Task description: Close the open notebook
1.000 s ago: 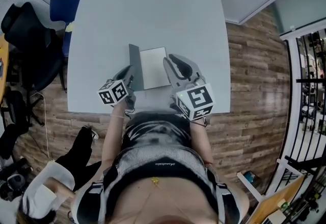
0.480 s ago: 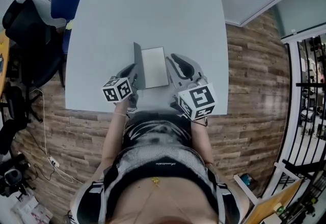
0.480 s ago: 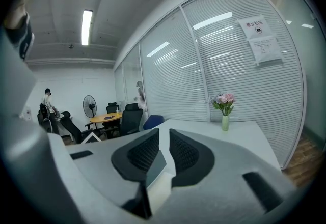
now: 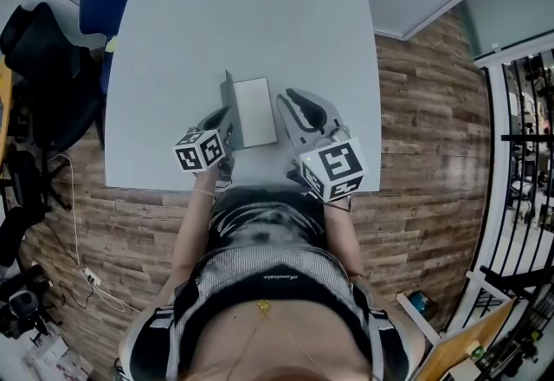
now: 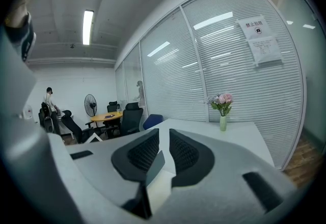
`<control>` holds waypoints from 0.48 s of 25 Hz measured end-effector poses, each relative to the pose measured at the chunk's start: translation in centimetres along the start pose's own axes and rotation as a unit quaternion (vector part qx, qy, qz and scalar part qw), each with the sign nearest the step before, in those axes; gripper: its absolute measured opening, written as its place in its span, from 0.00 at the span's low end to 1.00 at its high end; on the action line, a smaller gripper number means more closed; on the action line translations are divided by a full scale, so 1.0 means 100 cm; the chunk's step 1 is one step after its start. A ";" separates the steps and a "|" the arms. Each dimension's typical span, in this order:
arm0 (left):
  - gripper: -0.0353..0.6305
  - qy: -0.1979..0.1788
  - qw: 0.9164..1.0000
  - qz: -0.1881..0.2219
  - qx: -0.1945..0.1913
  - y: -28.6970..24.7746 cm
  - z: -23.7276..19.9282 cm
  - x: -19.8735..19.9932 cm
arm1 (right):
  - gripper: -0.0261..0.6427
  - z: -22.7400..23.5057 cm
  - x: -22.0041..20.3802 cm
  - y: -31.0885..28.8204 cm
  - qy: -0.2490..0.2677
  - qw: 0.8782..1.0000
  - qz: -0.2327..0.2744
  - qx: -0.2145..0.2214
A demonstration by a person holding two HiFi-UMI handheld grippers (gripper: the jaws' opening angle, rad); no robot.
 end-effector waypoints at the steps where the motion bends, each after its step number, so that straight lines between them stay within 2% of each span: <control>1: 0.09 -0.001 1.000 -0.001 0.001 -0.001 0.001 -0.001 | 0.14 0.001 -0.001 0.001 0.001 1.000 0.000 -0.001; 12: 0.09 -0.008 1.000 -0.016 -0.004 -0.019 0.017 -0.007 | 0.14 0.017 -0.002 0.011 0.000 1.000 -0.007 -0.007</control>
Point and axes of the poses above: the fingertips, and each gripper's own axes: y backward along the fingers, z to its right, x out of its top, the point moved 10 cm from there along y, backward along the fingers, and after that the axes turned 7 degrees about -y, right-handed, at the moved point
